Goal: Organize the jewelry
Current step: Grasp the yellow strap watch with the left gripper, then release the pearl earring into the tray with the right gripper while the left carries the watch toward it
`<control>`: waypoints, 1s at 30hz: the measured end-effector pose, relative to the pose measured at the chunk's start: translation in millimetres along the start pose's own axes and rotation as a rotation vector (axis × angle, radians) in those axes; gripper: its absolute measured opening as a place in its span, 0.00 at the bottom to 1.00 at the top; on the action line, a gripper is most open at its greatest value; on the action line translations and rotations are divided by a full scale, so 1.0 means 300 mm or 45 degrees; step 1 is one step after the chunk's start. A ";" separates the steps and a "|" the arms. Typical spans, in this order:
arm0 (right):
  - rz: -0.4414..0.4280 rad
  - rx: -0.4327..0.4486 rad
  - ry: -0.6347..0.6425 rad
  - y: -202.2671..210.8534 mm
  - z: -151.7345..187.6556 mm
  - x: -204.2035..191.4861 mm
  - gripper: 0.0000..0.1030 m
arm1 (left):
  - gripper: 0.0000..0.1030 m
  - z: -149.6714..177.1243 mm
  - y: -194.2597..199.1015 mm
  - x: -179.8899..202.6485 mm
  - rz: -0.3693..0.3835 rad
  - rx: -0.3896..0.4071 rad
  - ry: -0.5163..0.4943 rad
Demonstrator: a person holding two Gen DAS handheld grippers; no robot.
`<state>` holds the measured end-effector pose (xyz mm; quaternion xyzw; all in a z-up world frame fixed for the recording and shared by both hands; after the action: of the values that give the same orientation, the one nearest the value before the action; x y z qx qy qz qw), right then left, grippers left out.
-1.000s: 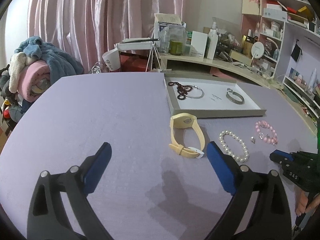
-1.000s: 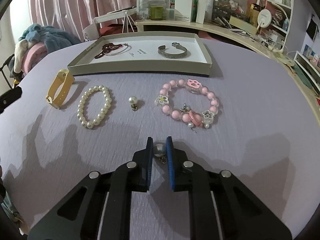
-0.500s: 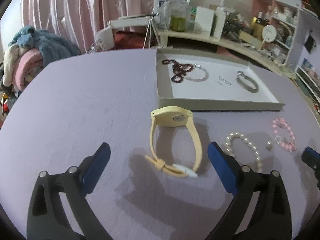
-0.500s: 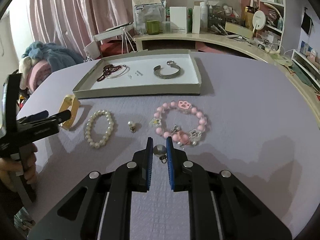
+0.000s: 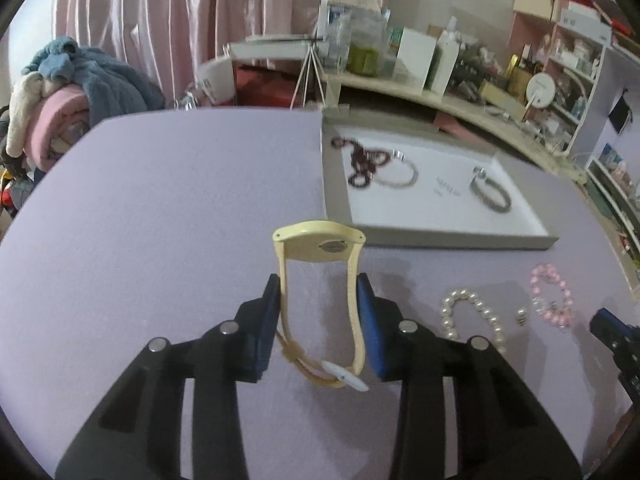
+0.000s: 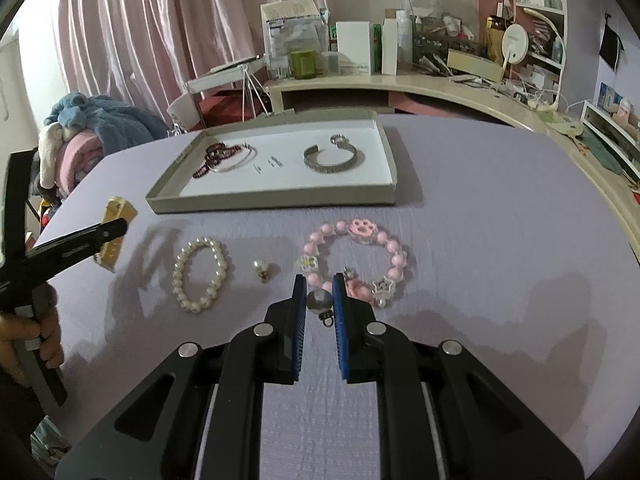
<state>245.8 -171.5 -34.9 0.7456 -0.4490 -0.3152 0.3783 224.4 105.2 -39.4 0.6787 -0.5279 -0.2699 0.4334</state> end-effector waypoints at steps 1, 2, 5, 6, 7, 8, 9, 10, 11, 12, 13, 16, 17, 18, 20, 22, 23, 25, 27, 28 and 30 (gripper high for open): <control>-0.001 0.007 0.000 0.006 -0.006 -0.004 0.13 | 0.36 0.000 0.028 -0.005 0.004 0.022 -0.001; -0.004 0.018 0.002 0.014 -0.012 -0.010 0.13 | 0.36 -0.001 0.047 -0.009 0.008 0.035 -0.003; -0.009 0.043 0.015 0.035 -0.023 -0.029 0.13 | 0.36 -0.002 0.120 -0.012 0.025 0.090 -0.016; -0.009 0.048 0.019 0.039 -0.026 -0.035 0.13 | 0.36 -0.004 0.135 -0.009 0.029 0.100 -0.021; -0.010 0.053 0.025 0.044 -0.029 -0.041 0.13 | 0.36 -0.004 0.152 -0.005 0.036 0.114 -0.029; -0.011 0.057 0.030 0.048 -0.031 -0.047 0.13 | 0.36 -0.003 0.160 -0.002 0.039 0.121 -0.032; -0.012 0.059 0.032 0.051 -0.032 -0.049 0.13 | 0.36 -0.003 0.172 0.003 0.044 0.129 -0.037; -0.012 0.063 0.036 0.054 -0.035 -0.054 0.13 | 0.36 -0.003 0.181 0.008 0.050 0.136 -0.043; -0.014 0.066 0.037 0.056 -0.036 -0.056 0.13 | 0.36 -0.002 0.188 0.014 0.055 0.140 -0.049; -0.015 0.068 0.039 0.058 -0.039 -0.059 0.13 | 0.36 0.000 0.192 0.019 0.058 0.142 -0.054; -0.014 0.070 0.040 0.060 -0.040 -0.060 0.13 | 0.36 0.001 0.196 0.023 0.061 0.144 -0.059; -0.015 0.071 0.041 0.062 -0.042 -0.060 0.13 | 0.36 0.007 0.203 0.034 0.067 0.146 -0.071; -0.014 0.071 0.041 0.061 -0.041 -0.061 0.13 | 0.36 0.007 0.204 0.039 0.068 0.147 -0.075; -0.014 0.070 0.039 0.061 -0.042 -0.059 0.13 | 0.36 0.007 0.203 0.041 0.068 0.148 -0.077; -0.013 0.070 0.037 0.061 -0.045 -0.058 0.13 | 0.36 0.010 0.205 0.048 0.069 0.151 -0.084; -0.010 0.070 0.034 0.060 -0.052 -0.055 0.13 | 0.36 0.006 0.205 0.052 0.071 0.154 -0.087; -0.005 0.075 0.035 0.062 -0.060 -0.053 0.13 | 0.36 0.004 0.206 0.052 0.072 0.156 -0.088; 0.004 0.095 0.034 0.071 -0.088 -0.048 0.13 | 0.36 -0.007 0.210 0.054 0.076 0.164 -0.089; 0.009 0.128 0.039 0.091 -0.139 -0.048 0.13 | 0.36 -0.021 0.217 0.057 0.079 0.175 -0.091; 0.010 0.144 0.039 0.097 -0.162 -0.047 0.13 | 0.36 -0.028 0.219 0.058 0.081 0.180 -0.091; 0.008 0.169 0.039 0.102 -0.219 -0.046 0.13 | 0.36 -0.049 0.226 0.061 0.084 0.192 -0.090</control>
<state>280.4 -149.9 26.8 0.7723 -0.4655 -0.2722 0.3358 209.2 87.6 28.4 0.6817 -0.5838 -0.2386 0.3709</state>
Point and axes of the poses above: each gripper's, at about its wrist camera, not at the fingertips, and y roughly against the way its jaws point, x to its right, z to its underside, the point moved 2 cm from there along -y, roughly the way its jaws point, and after that the axes turned 15 degrees about -x, right-handed, at the moved point
